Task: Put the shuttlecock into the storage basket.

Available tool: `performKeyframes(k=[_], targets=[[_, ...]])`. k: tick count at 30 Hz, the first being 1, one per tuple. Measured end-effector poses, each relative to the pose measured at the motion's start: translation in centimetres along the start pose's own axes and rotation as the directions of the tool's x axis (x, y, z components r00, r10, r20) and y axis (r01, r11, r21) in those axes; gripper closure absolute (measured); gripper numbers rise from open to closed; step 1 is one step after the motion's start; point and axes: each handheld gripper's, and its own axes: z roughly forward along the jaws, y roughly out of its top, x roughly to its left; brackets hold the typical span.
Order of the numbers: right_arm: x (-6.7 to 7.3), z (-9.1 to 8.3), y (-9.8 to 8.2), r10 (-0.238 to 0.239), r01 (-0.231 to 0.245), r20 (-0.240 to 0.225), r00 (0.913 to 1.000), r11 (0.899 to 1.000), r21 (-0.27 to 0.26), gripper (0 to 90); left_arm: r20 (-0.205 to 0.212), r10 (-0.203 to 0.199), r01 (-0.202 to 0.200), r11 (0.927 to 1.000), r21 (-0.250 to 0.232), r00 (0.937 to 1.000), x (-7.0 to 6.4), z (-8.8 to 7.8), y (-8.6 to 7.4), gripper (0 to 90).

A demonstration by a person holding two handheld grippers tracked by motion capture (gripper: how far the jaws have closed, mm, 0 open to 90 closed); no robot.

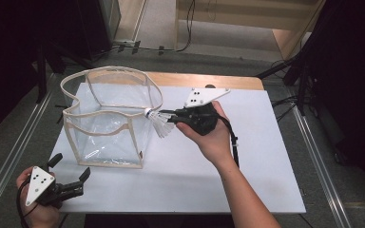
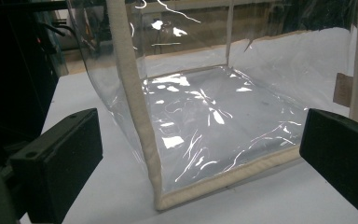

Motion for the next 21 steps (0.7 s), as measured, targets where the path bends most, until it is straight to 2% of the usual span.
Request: performKeyframes(k=[21], targets=[[-0.5, 1.4, 1.6, -0.013, 0.013, 0.004, 0.9999, 1.0, 0.007, 85.0, 0.004, -0.001, 0.001, 1.0, -0.001, 1.0, 0.0, 0.0, 0.0, 0.0]])
